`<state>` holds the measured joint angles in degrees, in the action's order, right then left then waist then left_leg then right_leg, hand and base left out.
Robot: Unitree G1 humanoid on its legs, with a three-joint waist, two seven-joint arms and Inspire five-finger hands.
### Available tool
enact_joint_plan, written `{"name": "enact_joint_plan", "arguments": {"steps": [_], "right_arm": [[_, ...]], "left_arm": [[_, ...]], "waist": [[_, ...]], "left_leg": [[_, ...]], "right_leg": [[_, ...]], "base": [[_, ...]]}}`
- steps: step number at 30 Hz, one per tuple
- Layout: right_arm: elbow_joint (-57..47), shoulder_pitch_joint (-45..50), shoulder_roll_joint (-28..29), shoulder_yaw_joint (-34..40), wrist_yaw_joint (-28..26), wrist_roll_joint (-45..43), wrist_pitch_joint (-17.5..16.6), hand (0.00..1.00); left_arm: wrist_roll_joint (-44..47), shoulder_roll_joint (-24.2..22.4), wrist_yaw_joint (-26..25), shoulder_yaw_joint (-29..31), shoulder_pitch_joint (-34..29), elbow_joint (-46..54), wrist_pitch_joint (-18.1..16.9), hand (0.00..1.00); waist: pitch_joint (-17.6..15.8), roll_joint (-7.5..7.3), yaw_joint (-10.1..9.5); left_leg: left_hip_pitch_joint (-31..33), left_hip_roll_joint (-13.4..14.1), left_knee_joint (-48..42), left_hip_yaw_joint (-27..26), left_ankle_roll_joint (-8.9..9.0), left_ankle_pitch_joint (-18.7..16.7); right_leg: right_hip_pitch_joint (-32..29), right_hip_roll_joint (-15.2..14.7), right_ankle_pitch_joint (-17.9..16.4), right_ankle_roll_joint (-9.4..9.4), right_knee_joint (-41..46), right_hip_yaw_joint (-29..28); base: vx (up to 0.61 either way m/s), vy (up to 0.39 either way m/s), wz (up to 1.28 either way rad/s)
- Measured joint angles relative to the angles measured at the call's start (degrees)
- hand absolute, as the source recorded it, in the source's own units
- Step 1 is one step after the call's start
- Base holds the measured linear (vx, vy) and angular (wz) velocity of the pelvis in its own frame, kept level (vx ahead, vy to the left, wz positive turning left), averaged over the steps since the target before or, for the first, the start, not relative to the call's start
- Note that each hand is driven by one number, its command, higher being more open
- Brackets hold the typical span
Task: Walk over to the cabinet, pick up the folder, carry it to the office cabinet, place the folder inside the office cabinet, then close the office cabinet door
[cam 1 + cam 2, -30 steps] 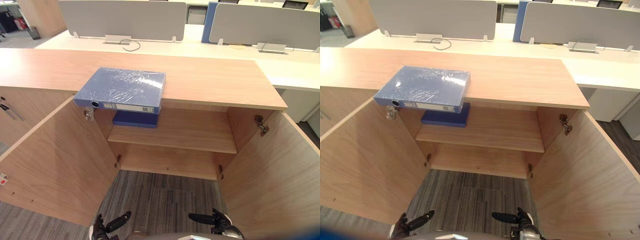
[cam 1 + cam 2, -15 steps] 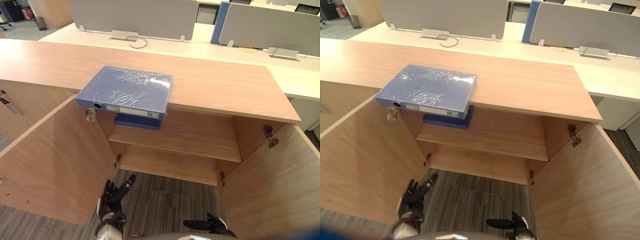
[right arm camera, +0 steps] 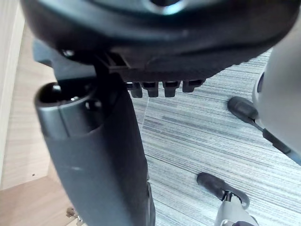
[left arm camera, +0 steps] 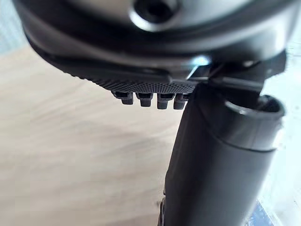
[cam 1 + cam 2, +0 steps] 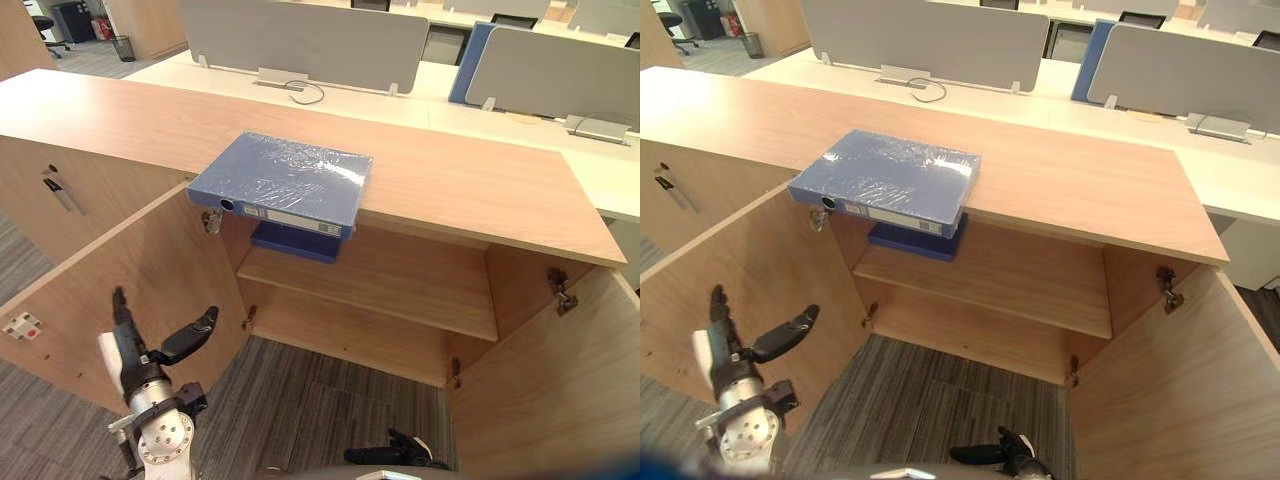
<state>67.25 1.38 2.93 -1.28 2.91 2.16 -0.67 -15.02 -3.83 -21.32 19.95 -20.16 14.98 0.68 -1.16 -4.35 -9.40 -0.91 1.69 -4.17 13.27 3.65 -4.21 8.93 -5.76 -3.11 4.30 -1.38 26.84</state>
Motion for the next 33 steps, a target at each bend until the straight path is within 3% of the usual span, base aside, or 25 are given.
{"name": "enact_joint_plan", "arguments": {"steps": [2,6,13,19,25,28,33], "right_arm": [[0.03,0.47,0.61,-0.2,-0.06,0.18,-0.06,1.0],[0.47,0.4,-0.13,-2.26,-0.14,1.56,-0.62,1.0],[2.7,-1.21,-1.05,-3.32,-0.16,2.81,-1.54,1.0],[3.64,-1.85,-2.54,-6.94,-0.17,3.58,-2.23,1.0],[3.57,-1.94,-3.0,-9.16,-0.21,4.61,-2.46,1.0],[3.4,-1.92,-3.5,-10.28,-0.36,4.92,-2.51,1.0],[3.13,-1.89,-4.49,-11.1,-0.45,5.74,-2.52,1.0]], "left_arm": [[-7.3,0.39,-3.38,-0.34,0.38,5.84,0.11,1.0],[-19.8,3.86,-7.94,-4.03,3.55,11.77,0.07,1.0],[-32.64,11.2,-9.23,-8.87,12.3,9.36,-0.08,1.0],[-36.28,15.81,-9.24,-8.93,17.41,2.64,0.97,1.0],[-37.11,20.15,-8.39,-10.1,19.5,-1.01,0.98,1.0],[-37.43,23.39,-7.63,-10.32,21.52,-7.51,0.85,1.0],[-37.38,25.31,-5.84,-10.57,21.63,-12.49,0.91,1.0]], "waist": [[0.42,-0.62,-0.17],[0.65,-0.18,-0.27],[1.39,1.65,0.08],[1.41,1.92,0.24],[1.42,1.91,0.28],[1.41,1.93,0.44],[1.51,1.77,1.03]], "left_leg": [[-0.01,0.11,-0.27,-0.05,0.11,-0.11],[0.28,0.3,-0.35,-0.28,0.17,-0.22],[1.06,0.97,-0.42,-1.33,0.36,-0.05],[0.61,1.07,-0.37,-1.67,0.35,0.01],[-0.07,1.79,0.45,-1.99,0.43,0.06],[-0.98,2.39,1.78,-2.57,0.71,0.47],[-1.23,2.39,2.47,-3.63,0.48,0.7]], "right_leg": [[0.0,0.17,0.0,-0.01,-0.08,-0.16],[-0.19,0.4,0.0,-0.08,-0.09,-0.73],[-1.99,1.07,0.17,-0.58,0.0,-2.27],[-2.09,1.09,-0.01,-0.85,0.04,-3.44],[-2.34,1.55,-0.18,-1.43,0.55,-4.05],[-2.38,1.99,0.03,-1.77,0.47,-4.63],[-2.65,2.0,0.85,-1.75,-0.34,-5.58]], "base": [[0.0,0.0,0.0],[-0.03,0.001,-0.05],[0.01,0.003,-0.1],[0.02,0.015,-0.08],[-0.01,0.01,-0.06],[-0.03,-0.003,-0.11],[-0.01,0.027,-0.11]]}}
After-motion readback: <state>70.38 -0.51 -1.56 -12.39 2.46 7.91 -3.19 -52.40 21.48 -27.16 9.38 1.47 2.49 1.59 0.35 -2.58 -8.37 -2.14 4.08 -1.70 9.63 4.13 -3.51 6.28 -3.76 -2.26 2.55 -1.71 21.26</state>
